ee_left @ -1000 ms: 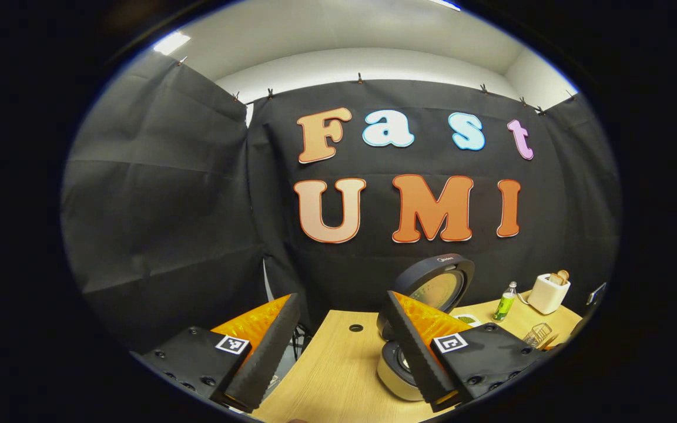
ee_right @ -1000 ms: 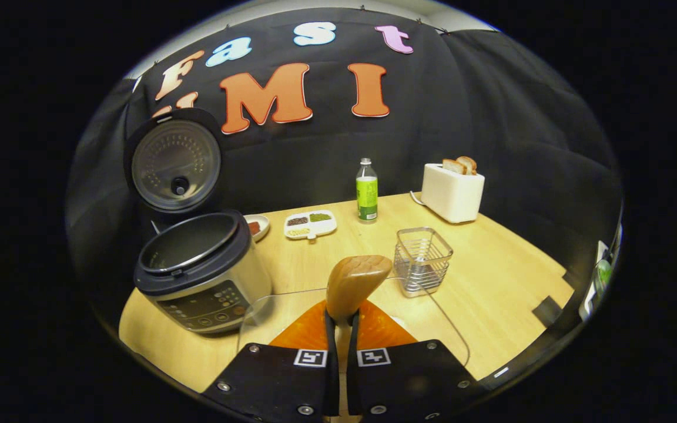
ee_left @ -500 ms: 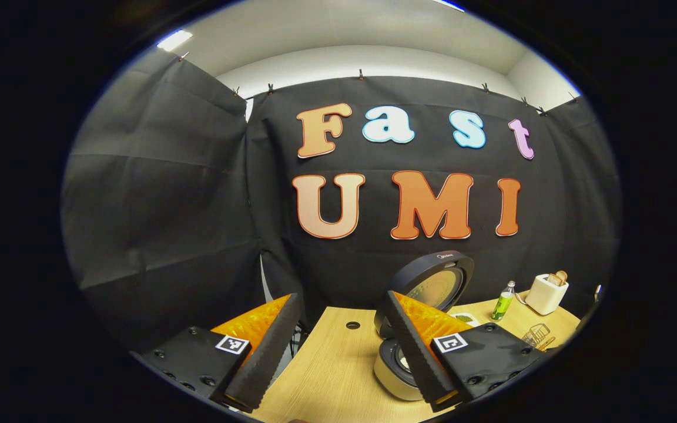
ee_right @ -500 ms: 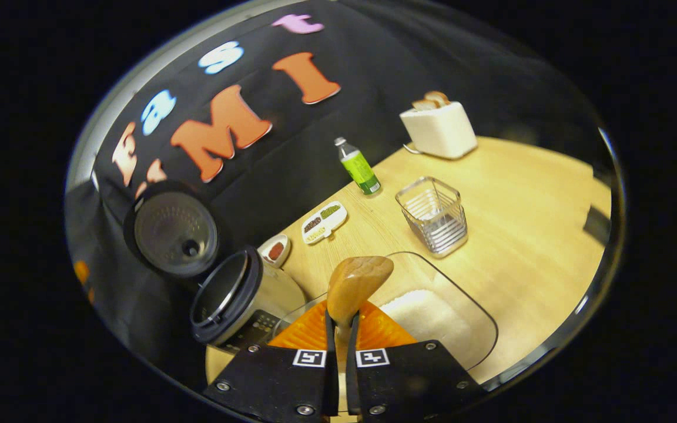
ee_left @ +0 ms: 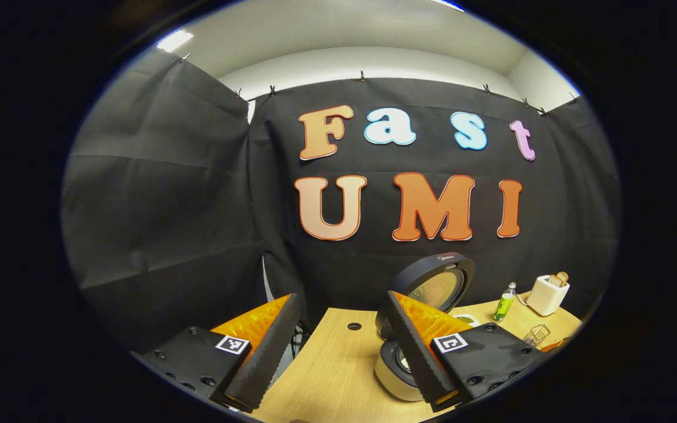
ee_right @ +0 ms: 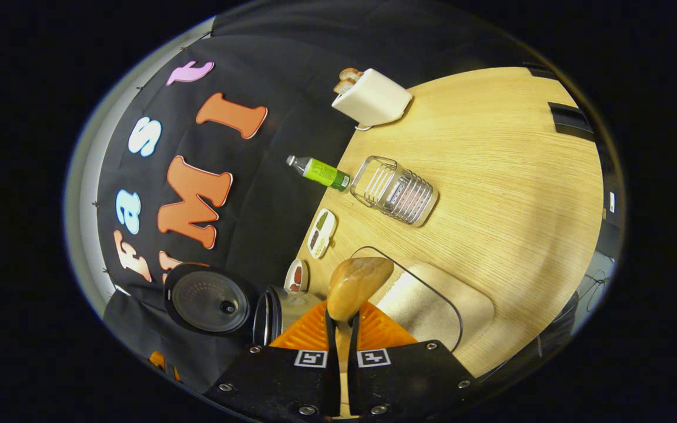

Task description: Close the left gripper, press the button to open the rice cooker; take a wooden spoon from the chopstick holder with the right hand, scoop a spoonful of rice and pour it into the rice cooker, then put the wooden spoon back into the chopstick holder.

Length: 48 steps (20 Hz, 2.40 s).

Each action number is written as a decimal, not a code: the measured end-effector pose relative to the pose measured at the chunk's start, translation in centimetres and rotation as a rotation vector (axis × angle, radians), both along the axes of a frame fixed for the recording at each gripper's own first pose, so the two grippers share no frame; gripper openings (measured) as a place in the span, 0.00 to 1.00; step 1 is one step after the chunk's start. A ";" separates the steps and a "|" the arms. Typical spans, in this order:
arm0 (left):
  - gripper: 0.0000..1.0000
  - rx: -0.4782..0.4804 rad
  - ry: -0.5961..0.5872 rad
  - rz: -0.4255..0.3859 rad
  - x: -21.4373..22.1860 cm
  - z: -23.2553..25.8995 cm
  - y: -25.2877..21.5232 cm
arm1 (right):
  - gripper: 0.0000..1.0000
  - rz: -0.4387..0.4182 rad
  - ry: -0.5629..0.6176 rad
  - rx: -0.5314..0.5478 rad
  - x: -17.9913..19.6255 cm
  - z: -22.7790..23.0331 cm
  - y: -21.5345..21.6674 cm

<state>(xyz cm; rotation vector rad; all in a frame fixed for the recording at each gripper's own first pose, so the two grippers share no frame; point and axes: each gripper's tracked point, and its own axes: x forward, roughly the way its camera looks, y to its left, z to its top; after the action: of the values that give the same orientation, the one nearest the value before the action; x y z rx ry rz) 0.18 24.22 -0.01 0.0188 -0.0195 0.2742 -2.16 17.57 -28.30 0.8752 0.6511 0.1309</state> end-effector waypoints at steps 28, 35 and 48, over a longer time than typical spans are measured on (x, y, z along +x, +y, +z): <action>0.95 -0.028 0.010 -0.006 0.1 -1.5 0.7 | 0.05 0.054 -0.224 0.074 6.8 20.9 10.6; 0.95 -0.046 0.014 0.028 -0.1 -2.0 2.4 | 0.04 0.134 -0.311 -0.019 8.7 23.4 16.3; 0.95 -0.014 0.021 0.043 -0.3 -2.4 3.4 | 0.04 0.250 -0.465 -0.270 9.9 24.5 21.9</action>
<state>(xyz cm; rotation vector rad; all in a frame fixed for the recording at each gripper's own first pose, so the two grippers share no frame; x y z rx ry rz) -0.15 27.58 -2.44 0.0084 0.0038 0.3171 7.78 39.43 -3.85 0.4743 0.3267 0.4469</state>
